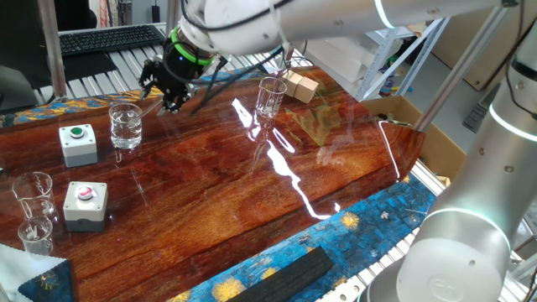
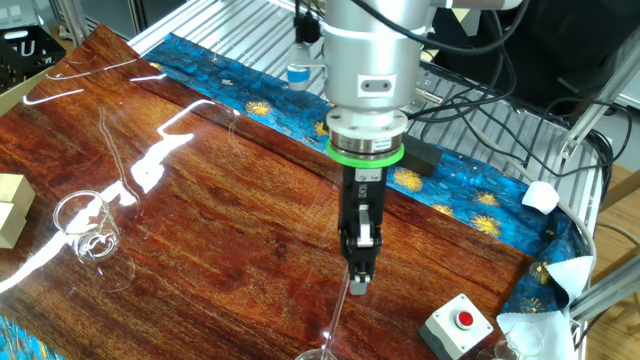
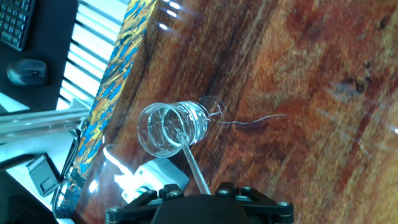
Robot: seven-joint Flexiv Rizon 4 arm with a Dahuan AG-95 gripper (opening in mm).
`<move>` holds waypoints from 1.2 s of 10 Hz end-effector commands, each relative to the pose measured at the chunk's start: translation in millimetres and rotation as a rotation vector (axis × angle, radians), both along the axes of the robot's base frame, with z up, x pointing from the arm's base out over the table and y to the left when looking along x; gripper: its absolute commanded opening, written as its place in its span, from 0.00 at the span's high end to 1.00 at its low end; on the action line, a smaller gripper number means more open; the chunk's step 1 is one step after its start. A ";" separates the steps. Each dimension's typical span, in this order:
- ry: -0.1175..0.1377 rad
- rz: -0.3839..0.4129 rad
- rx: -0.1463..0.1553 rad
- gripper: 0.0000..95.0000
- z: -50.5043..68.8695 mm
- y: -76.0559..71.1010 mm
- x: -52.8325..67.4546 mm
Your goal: Stir the beaker with a glass rod
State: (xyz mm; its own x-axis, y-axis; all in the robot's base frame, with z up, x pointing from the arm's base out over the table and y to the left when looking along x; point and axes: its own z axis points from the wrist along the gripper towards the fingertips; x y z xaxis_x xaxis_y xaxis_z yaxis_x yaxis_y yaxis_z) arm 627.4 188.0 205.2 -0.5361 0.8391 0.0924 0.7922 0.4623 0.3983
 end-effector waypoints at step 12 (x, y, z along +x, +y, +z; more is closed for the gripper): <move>-0.060 -0.030 -0.032 0.60 -2.2 -1.0 -0.4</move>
